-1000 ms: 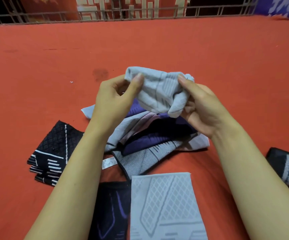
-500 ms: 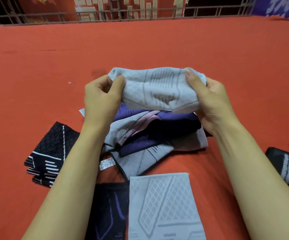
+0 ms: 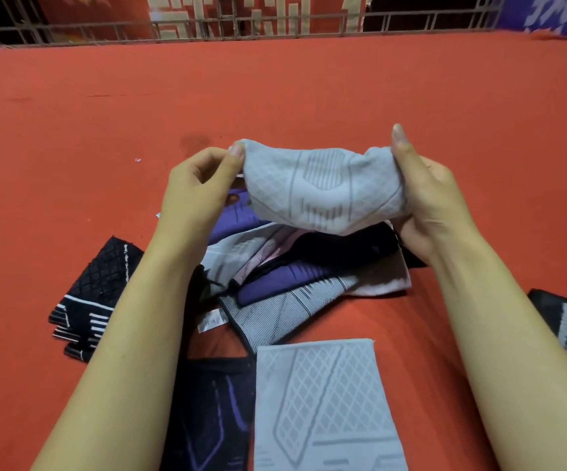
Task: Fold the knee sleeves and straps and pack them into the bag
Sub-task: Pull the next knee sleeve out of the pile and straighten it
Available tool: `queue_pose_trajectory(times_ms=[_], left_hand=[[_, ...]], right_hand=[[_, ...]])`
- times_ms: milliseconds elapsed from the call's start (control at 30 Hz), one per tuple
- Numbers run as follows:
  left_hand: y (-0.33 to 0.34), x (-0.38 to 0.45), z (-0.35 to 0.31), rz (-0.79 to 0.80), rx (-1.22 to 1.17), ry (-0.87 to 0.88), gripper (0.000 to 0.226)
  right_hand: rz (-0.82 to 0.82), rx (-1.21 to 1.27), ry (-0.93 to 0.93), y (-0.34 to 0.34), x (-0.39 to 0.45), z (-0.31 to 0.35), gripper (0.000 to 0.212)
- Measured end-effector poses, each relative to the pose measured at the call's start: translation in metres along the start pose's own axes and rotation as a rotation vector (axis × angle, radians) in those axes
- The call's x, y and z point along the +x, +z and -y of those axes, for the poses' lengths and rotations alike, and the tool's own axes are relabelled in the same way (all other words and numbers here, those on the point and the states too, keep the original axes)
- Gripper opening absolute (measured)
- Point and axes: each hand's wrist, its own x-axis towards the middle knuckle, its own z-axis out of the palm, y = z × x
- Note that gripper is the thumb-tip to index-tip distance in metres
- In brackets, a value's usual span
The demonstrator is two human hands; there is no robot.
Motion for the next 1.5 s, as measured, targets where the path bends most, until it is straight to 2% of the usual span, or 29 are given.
queue_pose_trajectory(times_ms=[133,300,400,533,600,667,733,800,867,933,1033,1167,1267,1367,1500], left_hand=[[-0.007,0.004,-0.004,-0.038,-0.125,-0.024,0.026],[-0.011,0.007,-0.005,-0.144,-0.211,-0.058,0.032],[-0.009,0.008,-0.001,-0.133,-0.148,-0.066,0.033],[-0.004,0.004,0.002,-0.082,-0.102,-0.06,0.037],[-0.006,0.003,0.001,-0.065,-0.089,-0.048,0.043],[-0.005,-0.001,0.0,0.02,-0.106,-0.117,0.055],[-0.002,-0.007,0.0,0.209,-0.08,-0.216,0.058],[0.0,-0.013,0.005,0.399,0.01,-0.245,0.053],[-0.003,-0.016,0.009,0.442,0.109,-0.185,0.04],[-0.009,-0.013,0.012,0.38,0.045,-0.192,0.033],[-0.013,-0.006,0.012,0.174,-0.073,-0.206,0.027],[-0.014,0.003,0.02,-0.003,0.033,-0.138,0.02],[-0.017,0.004,0.021,-0.053,0.203,-0.067,0.019],[-0.02,0.001,0.015,-0.014,0.326,-0.037,0.022],[-0.025,0.002,0.014,-0.016,0.304,-0.036,0.021]], right_hand=[[0.105,0.04,-0.017,-0.005,-0.002,0.001,0.035],[-0.016,0.088,-0.042,-0.006,0.003,-0.007,0.035],[-0.02,0.106,-0.053,-0.008,0.005,-0.01,0.047],[0.1,0.003,-0.114,-0.007,0.003,-0.015,0.026],[0.127,-0.044,-0.142,-0.008,0.003,-0.019,0.025],[0.122,-0.062,-0.138,-0.008,0.002,-0.021,0.026],[0.152,-0.066,-0.083,-0.009,0.0,-0.024,0.025],[0.244,-0.103,0.013,-0.01,-0.003,-0.026,0.024],[0.308,-0.132,0.076,-0.011,-0.004,-0.028,0.026],[0.312,-0.086,0.072,-0.014,-0.002,-0.028,0.026],[0.366,-0.024,0.066,-0.023,0.0,-0.026,0.023],[0.43,-0.116,0.102,-0.031,0.002,-0.029,0.011],[0.391,-0.167,0.093,-0.029,0.004,-0.029,0.015],[0.387,-0.165,0.071,-0.032,0.006,-0.024,0.022],[0.371,-0.166,0.066,-0.033,0.012,-0.026,0.022]])
